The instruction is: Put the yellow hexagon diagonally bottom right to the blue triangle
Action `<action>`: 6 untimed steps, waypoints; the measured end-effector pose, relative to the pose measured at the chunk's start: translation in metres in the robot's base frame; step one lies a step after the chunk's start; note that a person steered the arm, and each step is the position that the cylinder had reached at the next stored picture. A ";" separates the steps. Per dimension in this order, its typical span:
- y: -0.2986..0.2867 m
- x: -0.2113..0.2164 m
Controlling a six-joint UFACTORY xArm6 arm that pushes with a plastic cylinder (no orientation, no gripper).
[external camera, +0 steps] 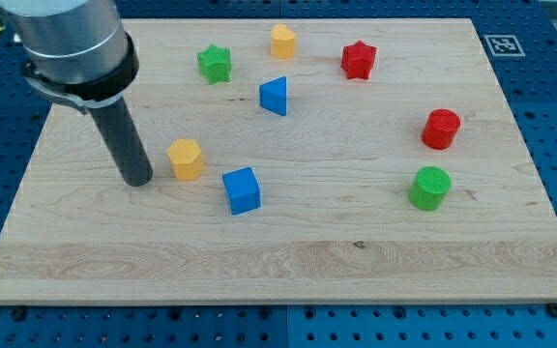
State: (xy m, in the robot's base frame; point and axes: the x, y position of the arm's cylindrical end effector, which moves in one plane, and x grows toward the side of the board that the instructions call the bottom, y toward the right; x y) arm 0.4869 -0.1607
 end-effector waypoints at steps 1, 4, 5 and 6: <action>0.013 -0.005; 0.033 -0.042; 0.033 -0.042; 0.032 -0.038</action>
State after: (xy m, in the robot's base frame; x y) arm 0.4488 -0.1284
